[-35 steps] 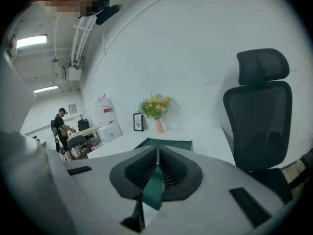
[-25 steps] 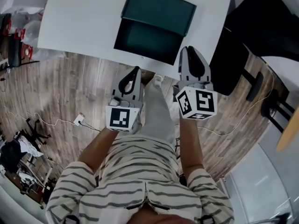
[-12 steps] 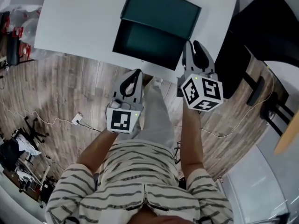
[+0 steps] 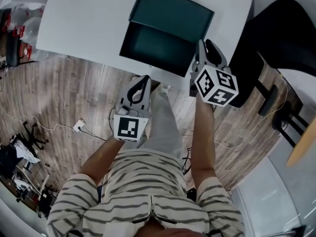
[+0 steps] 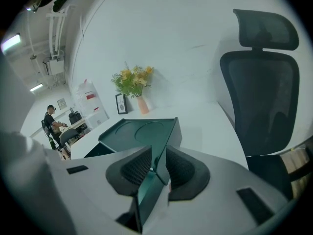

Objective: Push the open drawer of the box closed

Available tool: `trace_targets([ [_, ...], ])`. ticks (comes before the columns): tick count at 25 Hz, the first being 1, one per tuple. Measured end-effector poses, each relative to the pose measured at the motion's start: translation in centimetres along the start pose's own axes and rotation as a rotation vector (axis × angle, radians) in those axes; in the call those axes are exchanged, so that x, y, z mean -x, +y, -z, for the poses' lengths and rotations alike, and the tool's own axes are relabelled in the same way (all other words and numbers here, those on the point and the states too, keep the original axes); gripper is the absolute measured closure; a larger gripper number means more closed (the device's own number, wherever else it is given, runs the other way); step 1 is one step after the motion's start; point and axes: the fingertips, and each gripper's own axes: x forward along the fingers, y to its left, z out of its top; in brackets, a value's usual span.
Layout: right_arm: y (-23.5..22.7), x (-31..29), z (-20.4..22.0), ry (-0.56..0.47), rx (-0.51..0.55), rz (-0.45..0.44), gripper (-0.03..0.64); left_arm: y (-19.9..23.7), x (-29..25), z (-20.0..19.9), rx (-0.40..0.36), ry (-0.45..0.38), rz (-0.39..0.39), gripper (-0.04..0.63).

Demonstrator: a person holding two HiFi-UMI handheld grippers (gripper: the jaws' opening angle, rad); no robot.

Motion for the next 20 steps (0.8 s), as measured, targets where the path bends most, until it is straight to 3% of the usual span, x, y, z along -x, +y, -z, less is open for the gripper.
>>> trace_targets([
  [20, -0.7, -1.0, 0.9, 0.126, -0.058, -0.035, 0.548, 0.1, -1.3, 3.8, -0.032, 0.079, -0.029, 0.594],
])
